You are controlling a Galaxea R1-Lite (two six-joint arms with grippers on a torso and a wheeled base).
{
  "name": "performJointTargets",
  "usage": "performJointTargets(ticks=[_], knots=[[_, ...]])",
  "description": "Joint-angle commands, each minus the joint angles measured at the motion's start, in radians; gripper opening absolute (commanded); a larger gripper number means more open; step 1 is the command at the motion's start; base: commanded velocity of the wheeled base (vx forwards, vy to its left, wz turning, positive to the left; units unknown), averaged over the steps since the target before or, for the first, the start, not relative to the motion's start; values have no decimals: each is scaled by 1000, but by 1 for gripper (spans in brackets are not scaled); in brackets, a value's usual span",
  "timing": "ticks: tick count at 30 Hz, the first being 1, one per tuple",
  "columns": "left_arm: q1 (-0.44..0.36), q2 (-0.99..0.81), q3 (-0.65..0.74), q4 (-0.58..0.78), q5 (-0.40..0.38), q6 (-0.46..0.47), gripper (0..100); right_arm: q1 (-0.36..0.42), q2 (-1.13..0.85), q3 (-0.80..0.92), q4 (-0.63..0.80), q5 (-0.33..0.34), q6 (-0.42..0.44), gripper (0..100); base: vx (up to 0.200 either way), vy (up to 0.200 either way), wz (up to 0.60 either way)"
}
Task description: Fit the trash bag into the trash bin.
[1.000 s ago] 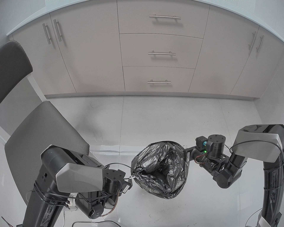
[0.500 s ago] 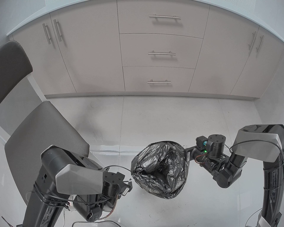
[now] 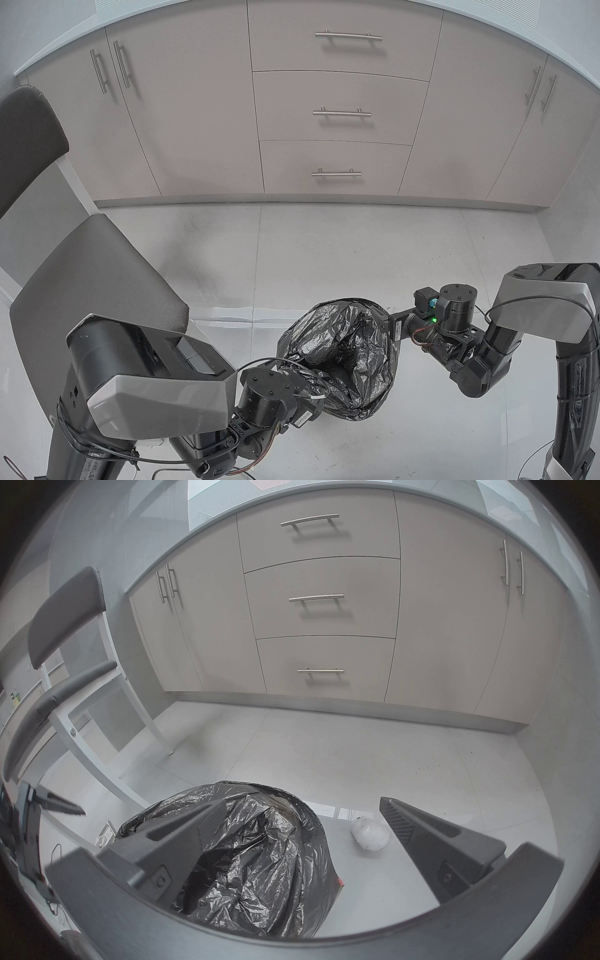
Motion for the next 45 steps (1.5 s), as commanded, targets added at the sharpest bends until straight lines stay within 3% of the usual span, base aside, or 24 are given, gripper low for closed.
performJointTargets(ticks=[1, 7, 9, 14, 27, 45], knots=[[-5, -1, -62, 92, -75, 39, 100, -1, 3, -1, -1, 0, 0, 100, 0, 0, 0], [13, -6, -200, 276, -133, 46, 100, -1, 3, -1, -1, 0, 0, 100, 0, 0, 0], [20, -35, -238, 395, -240, 60, 100, -6, 2, -1, -1, 1, 0, 100, 0, 0, 0], [24, -46, -303, 549, -311, 71, 100, -9, 2, -4, -1, 1, 0, 100, 0, 0, 0], [35, 32, -425, 609, -335, 72, 100, -15, 2, -7, -2, 1, 0, 100, 0, 0, 0], [29, 43, -372, 619, -358, 68, 100, -20, 2, -9, -4, 1, 0, 100, 0, 0, 0]])
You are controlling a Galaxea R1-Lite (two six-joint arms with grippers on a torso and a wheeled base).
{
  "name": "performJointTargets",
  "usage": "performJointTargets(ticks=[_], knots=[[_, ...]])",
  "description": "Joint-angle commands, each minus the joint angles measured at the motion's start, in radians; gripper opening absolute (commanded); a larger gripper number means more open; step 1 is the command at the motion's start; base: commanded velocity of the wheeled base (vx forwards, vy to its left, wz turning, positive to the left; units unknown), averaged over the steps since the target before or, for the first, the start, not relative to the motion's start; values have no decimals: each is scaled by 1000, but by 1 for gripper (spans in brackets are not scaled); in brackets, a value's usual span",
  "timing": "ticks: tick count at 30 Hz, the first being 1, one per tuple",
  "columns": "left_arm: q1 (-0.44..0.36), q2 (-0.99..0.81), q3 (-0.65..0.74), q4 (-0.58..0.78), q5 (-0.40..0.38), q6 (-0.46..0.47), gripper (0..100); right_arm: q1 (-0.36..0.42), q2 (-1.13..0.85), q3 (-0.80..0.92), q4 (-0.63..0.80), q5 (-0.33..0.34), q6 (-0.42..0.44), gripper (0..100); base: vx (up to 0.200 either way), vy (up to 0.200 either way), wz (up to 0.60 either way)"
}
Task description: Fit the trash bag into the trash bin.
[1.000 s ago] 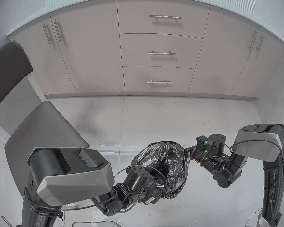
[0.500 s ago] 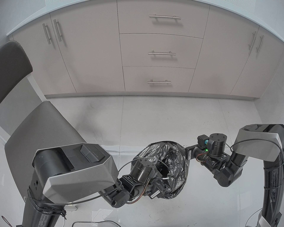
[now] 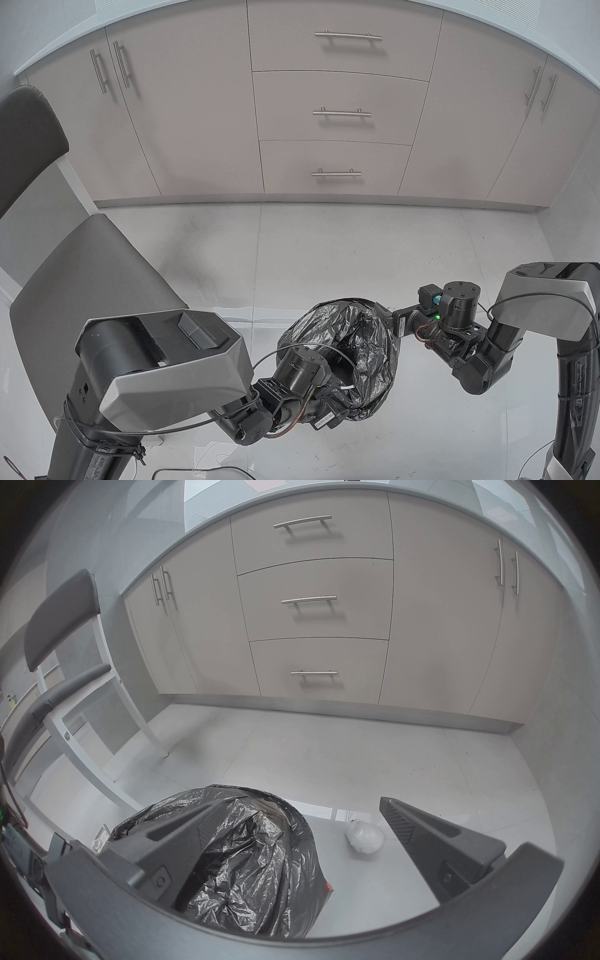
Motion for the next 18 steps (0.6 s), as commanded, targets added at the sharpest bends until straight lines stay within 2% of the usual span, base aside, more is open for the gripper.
performJointTargets(ticks=[1, 5, 9, 18], knots=[[-3, 4, 19, 0, -1, -1, 100, 1, 0, 0, 0, 0, 0, 100, 0, 0, 0], [-12, 0, 45, 4, -5, 1, 100, 1, 2, 0, 0, 0, 0, 100, 0, 0, 0], [-22, 4, 50, 11, -51, -4, 100, 1, 2, 0, 0, 0, 0, 100, 0, 0, 0], [-73, -9, 116, 1, -57, -7, 100, 0, 5, -2, 0, 1, 1, 100, 0, 0, 0]])
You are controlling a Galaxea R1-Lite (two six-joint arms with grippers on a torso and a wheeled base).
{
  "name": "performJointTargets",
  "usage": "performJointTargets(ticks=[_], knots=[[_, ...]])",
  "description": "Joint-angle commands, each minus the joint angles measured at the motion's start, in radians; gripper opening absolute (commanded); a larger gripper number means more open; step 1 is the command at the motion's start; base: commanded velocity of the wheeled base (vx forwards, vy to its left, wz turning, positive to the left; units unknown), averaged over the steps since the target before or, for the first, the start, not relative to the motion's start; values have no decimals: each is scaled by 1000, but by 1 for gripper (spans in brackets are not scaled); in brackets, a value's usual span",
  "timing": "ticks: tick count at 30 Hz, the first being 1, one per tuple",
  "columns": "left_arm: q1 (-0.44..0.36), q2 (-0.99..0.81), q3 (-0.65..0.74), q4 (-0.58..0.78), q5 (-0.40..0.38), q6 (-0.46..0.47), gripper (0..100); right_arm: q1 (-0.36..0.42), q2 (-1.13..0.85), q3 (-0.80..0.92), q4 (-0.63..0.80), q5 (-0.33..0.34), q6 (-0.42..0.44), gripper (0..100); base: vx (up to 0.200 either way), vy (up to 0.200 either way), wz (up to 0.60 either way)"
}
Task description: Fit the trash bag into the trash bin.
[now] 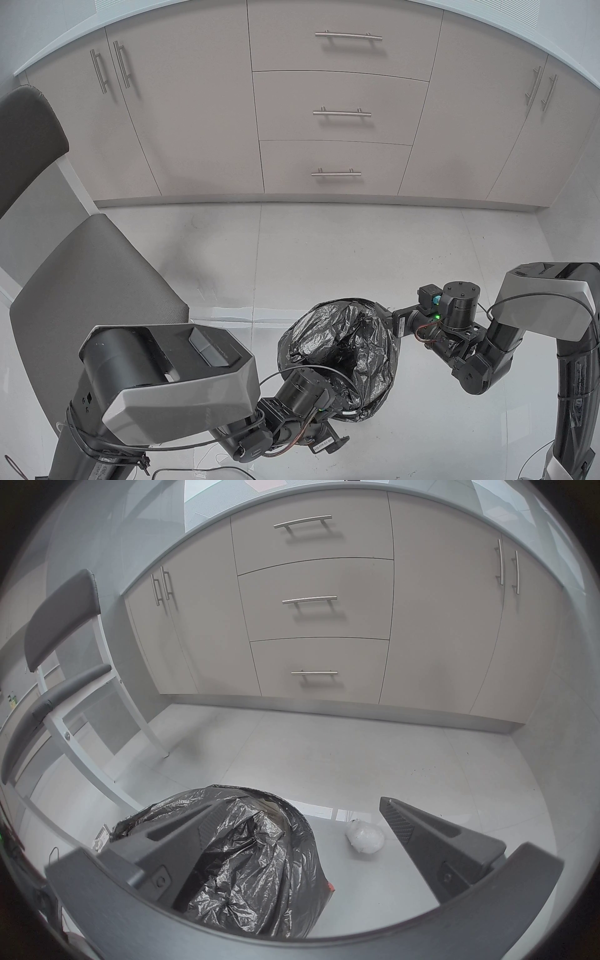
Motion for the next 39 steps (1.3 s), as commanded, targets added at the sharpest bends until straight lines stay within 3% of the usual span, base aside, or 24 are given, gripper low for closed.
performJointTargets(ticks=[1, 18, 23, 26, 28, 29, 31, 32, 34, 39], knots=[[-27, -7, 39, -5, -1, -3, 100, 1, 3, 0, -1, 0, 0, 100, 0, 0, 0], [-63, -31, 194, -50, -41, -145, 100, 1, 20, 0, -32, 0, 0, 100, 0, 0, 0], [-58, -31, 242, -177, -31, -170, 100, 1, 20, -5, -34, 0, 0, 100, 0, 0, 0], [-56, -50, 230, -266, 23, -244, 100, 1, 22, -5, -32, 0, 0, 100, 0, 0, 0], [-53, -62, 184, -283, 147, -277, 100, 1, 25, -6, -32, 0, 0, 100, 0, 0, 0], [-53, -62, 184, -283, 147, -277, 100, 1, 25, -6, -32, 0, 0, 100, 0, 0, 0], [-49, -50, 119, -289, 310, -354, 100, 0, 29, -9, -34, 0, 0, 100, 0, 0, 0], [-49, -50, 119, -289, 310, -354, 100, 0, 29, -9, -34, 0, 0, 100, 0, 0, 0], [-47, -24, 96, -290, 400, -388, 100, 0, 29, -12, -34, 0, 0, 100, 0, 0, 0], [-49, -16, 90, -290, 449, -406, 100, -8, 31, -14, -34, -2, 0, 100, 0, 0, 0]])
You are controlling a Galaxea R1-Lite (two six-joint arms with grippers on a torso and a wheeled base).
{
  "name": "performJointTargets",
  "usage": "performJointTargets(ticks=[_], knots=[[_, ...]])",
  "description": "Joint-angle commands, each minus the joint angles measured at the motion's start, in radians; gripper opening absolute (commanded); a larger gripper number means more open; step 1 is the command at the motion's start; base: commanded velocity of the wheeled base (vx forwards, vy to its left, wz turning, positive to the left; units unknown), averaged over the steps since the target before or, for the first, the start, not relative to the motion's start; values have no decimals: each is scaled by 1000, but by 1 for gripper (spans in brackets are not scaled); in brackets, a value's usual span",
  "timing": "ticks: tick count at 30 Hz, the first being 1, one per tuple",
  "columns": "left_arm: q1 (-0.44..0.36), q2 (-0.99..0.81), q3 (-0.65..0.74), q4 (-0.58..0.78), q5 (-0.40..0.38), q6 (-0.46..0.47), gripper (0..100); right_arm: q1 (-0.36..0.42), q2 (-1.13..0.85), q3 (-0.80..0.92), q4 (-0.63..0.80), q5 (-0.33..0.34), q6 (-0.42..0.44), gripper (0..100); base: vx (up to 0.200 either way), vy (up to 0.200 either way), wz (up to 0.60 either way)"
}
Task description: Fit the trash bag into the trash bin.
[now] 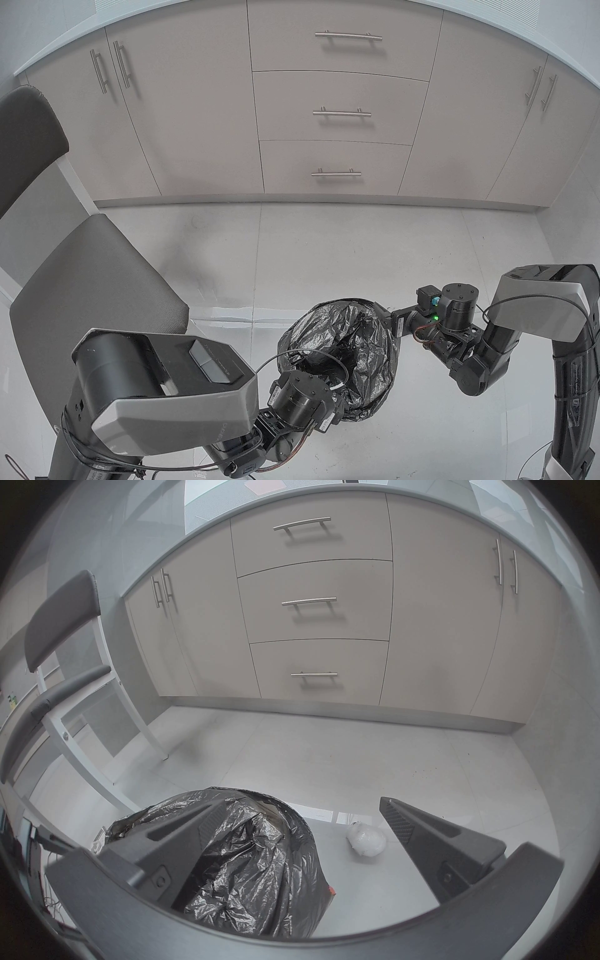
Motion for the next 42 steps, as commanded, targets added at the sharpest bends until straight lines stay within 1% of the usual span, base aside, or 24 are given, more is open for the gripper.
performJointTargets(ticks=[1, 3, 7, 8, 10, 14, 19, 23, 25, 26, 28, 33, 37, 39, 40, 41, 42], knots=[[2, 14, -46, -5, 71, -37, 100, -10, 5, -8, 0, 1, -1, 100, 0, 0, 0], [14, 11, -52, -5, 112, -56, 100, -14, 3, -10, 0, -1, -1, 100, 0, 0, 0], [26, 13, -34, -5, 137, -79, 100, -14, 5, -10, -2, 1, -1, 100, 0, 0, 0], [26, 10, -20, -5, 170, -100, 100, -14, 3, -12, 0, -1, -1, 100, 0, 0, 0], [20, 5, 1, -3, 186, -133, 100, -14, 3, -10, 0, -1, -1, 100, 0, 0, 0], [25, 2, 29, 5, 186, -171, 100, -14, 3, -10, 0, -1, -1, 100, 0, 0, 0], [36, 39, 24, 6, 184, -171, 100, -14, 3, -10, -2, 1, -1, 100, 0, 0, 0], [79, 73, 6, 17, 184, -153, 100, -14, 5, -10, -2, 1, -1, 100, 0, 0, 0], [112, 71, -9, 49, 184, -137, 100, -14, 5, -10, -2, 1, -1, 100, 0, 0, 0], [112, 71, -9, 49, 184, -137, 100, -14, 5, -10, -2, 1, -1, 100, 0, 0, 0], [137, 68, -18, 77, 184, -130, 100, -14, 5, -10, -2, 1, -1, 100, 0, 0, 0], [143, 64, -26, 123, 184, -126, 100, -14, 3, -10, -3, 1, -1, 100, 0, 0, 0], [161, 59, -52, 189, 184, -128, 100, -14, 2, -10, -3, -1, -1, 100, 0, 0, 0], [183, 47, -83, 258, 184, -130, 100, -16, 2, -12, -3, 1, -1, 100, 0, 0, 0], [183, 47, -83, 258, 184, -130, 100, -16, 2, -12, -3, 1, -1, 100, 0, 0, 0], [194, 44, -101, 301, 183, -128, 100, -19, 2, -15, -3, 1, -1, 100, 0, 0, 0], [195, 44, -109, 316, 183, -126, 100, -20, 2, -16, -3, 1, -1, 100, 0, 0, 0]])
